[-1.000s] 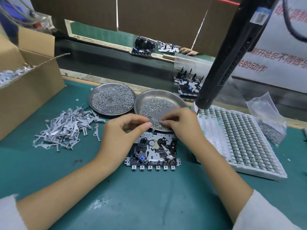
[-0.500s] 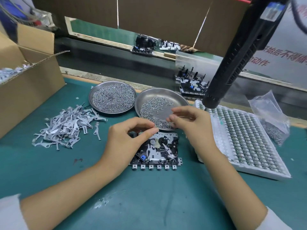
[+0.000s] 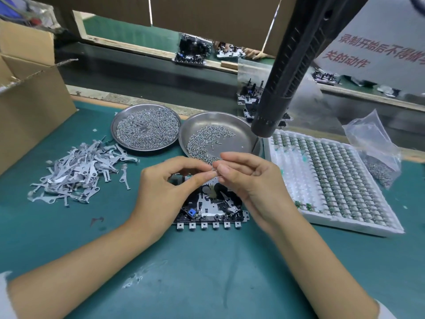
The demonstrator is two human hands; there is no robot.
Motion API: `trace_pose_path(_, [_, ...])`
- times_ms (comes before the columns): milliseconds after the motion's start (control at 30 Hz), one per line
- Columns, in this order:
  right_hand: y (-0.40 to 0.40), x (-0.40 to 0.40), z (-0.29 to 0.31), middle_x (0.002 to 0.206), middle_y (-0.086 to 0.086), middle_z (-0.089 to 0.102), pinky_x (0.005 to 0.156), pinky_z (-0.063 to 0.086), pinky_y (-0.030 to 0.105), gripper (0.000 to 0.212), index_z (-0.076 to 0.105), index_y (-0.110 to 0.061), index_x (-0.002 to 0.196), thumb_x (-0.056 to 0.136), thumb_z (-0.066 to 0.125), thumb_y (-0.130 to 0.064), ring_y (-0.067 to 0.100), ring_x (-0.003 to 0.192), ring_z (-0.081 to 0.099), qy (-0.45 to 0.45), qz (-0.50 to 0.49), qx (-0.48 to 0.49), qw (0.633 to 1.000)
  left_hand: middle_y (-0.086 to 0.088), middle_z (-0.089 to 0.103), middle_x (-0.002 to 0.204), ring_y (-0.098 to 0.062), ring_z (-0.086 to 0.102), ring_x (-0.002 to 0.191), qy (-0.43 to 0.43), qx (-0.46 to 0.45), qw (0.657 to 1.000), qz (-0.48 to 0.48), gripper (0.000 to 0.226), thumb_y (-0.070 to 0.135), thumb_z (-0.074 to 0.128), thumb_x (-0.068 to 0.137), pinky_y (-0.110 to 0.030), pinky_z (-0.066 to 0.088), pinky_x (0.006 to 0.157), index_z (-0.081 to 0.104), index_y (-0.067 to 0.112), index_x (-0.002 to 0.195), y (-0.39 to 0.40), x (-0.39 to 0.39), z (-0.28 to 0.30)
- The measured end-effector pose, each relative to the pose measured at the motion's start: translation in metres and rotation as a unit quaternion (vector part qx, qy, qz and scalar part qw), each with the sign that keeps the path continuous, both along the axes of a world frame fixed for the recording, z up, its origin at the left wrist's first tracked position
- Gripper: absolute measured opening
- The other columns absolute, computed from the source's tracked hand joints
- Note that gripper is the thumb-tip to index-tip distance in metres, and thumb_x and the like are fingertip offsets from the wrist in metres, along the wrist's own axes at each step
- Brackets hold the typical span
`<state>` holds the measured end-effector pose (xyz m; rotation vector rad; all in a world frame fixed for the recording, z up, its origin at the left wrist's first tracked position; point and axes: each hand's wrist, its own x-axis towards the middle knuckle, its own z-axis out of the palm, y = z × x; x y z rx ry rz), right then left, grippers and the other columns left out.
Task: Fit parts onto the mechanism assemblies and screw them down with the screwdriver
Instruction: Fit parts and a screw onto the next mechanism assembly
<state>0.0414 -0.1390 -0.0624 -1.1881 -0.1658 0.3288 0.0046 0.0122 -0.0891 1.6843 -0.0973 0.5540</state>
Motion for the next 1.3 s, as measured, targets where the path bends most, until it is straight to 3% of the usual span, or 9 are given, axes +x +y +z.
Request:
trace_pose_path(867, [0.004,-0.008,0.002,0.084,0.010,0.075,0.069,0.054,0.020,0.025,0.072,-0.013,0.085,0.061,0.077,-0.013,0.018,0.079,0.072,-0.067,-0.033,-0.063,0.995,0.006,0.074,0.082,-0.010,0.069,0.079,-0.033,-0.001,0.999,-0.008,0.011,0.025,0.076,0.068,-0.020,0.050,0.078,0.073,0.022,0.078,0.000,0.000,0.000])
trace_pose_path(1134, [-0.010,0.004,0.005,0.083,0.004,0.074,0.067,0.054,0.018,0.023,0.078,-0.017,0.080,0.059,0.076,-0.007,0.012,0.075,0.070,0.041,0.100,-0.046,0.993,0.002,0.073,0.081,-0.012,0.068,0.077,-0.037,-0.001,0.998,-0.050,0.013,0.019,0.077,0.066,-0.019,0.049,0.078,0.072,0.021,0.077,-0.003,-0.003,0.000])
trace_pose_path(1234, [-0.018,0.006,0.013,0.080,0.004,0.072,0.065,0.053,0.018,0.022,0.076,-0.016,0.082,0.060,0.075,-0.013,0.011,0.069,0.067,0.025,0.139,-0.104,0.985,0.002,0.073,0.083,-0.014,0.067,0.078,-0.029,0.004,0.998,-0.064,0.013,0.020,0.077,0.068,-0.020,0.050,0.077,0.075,0.025,0.080,-0.004,-0.004,0.000])
trace_pose_path(1300, [-0.034,0.010,0.028,0.075,0.004,0.072,0.062,0.053,0.018,0.019,0.074,-0.015,0.084,0.065,0.074,-0.016,0.010,0.064,0.065,-0.032,0.139,-0.207,0.968,0.003,0.072,0.087,-0.013,0.066,0.080,-0.024,0.004,0.998,-0.060,0.016,0.022,0.075,0.072,-0.020,0.049,0.078,0.076,0.030,0.085,-0.004,-0.004,0.001])
